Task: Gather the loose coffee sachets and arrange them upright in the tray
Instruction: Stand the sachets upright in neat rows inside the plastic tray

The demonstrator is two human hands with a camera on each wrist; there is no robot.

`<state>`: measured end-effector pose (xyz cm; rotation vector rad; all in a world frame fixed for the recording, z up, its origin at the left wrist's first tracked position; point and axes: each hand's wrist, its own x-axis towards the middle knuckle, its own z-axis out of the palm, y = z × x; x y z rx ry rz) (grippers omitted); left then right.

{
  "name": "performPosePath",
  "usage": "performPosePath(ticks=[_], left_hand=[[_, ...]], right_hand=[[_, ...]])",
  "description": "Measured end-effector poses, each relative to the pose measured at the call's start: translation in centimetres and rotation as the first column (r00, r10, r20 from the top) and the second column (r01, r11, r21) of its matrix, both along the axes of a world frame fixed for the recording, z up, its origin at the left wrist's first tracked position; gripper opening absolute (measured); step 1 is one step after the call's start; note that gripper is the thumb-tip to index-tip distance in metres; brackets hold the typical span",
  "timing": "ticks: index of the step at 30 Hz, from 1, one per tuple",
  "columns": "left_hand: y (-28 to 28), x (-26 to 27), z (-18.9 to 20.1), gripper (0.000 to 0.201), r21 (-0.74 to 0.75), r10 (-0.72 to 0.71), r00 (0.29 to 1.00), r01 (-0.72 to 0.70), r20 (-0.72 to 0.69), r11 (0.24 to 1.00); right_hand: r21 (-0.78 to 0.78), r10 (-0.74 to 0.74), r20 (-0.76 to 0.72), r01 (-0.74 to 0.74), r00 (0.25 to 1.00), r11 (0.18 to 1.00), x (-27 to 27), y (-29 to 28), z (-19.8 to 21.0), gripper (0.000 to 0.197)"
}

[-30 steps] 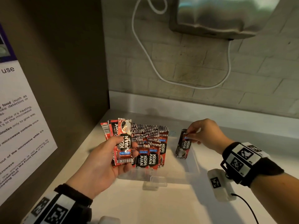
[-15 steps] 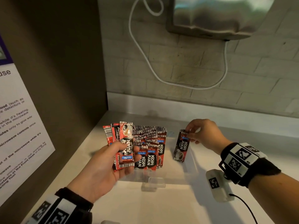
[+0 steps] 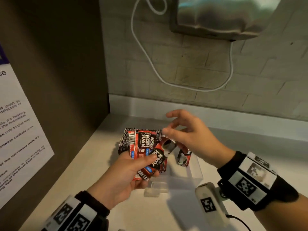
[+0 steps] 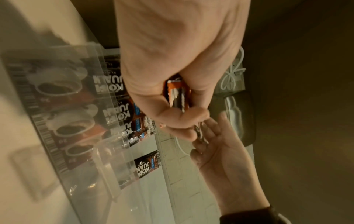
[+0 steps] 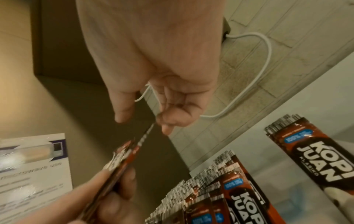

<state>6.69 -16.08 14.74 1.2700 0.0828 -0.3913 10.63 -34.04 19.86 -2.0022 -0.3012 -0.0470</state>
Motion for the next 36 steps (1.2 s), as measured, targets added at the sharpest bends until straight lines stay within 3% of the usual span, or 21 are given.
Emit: performPosePath(ticks=[4, 7, 12, 16, 21, 25, 30, 36], left_hand=[[-0.1, 0.4, 0.0, 0.039, -0.034, 0.045, 0.999, -0.045, 0.009, 0.998], [0.2, 1.0, -0.1, 0.020, -0.067, 0.127, 0.992, -0.126, 0.013, 0.990], [-0.8, 1.1, -0.2, 0.020, -0.081, 0.171, 0.983, -0.165, 0.065, 0.983], [-2.0, 1.1, -0.4, 0.022, -0.033, 0.147, 0.986, -0.145, 0.084, 0.989], [-2.9, 1.6, 0.5, 0.004, -0.068, 0.150, 0.988, -0.148, 0.035, 0.987], [-2.4, 2.3, 1.2, 0.019, -0.094, 0.164, 0.986, -0.167, -0.038, 0.981], [-1.8, 2.3, 1.4, 0.029, -0.180, 0.133, 0.987, -0.148, -0.093, 0.973], [-2.0, 2.0, 1.0, 0.019, -0.103, 0.081, 0.995, -0.086, -0.052, 0.991]], right_hand=[[-0.119, 0.054, -0.016, -0.056, 0.998, 0.991, -0.4, -0.2, -0.6, 0.005], [-0.095, 0.110, -0.112, -0.121, 0.988, 0.988, -1.0, -1.1, -0.9, 0.009], [-0.314, 0.226, -0.182, -0.274, 0.957, 0.909, -2.2, -0.6, -1.7, 0.009], [-0.123, 0.121, -0.099, -0.133, 0.988, 0.983, -2.1, 0.0, -1.1, 0.029], [-0.111, 0.032, -0.056, -0.038, 0.998, 0.993, -1.0, -0.5, -0.2, 0.007], [-0.036, -0.169, -0.087, 0.167, 0.982, 0.985, 1.3, -3.3, 0.2, 0.015], [-0.207, -0.268, -0.055, 0.251, 0.962, 0.946, 2.7, -5.8, -1.3, 0.010], [-0.396, -0.275, -0.024, 0.243, 0.961, 0.886, 3.3, -6.7, -3.3, 0.016]])
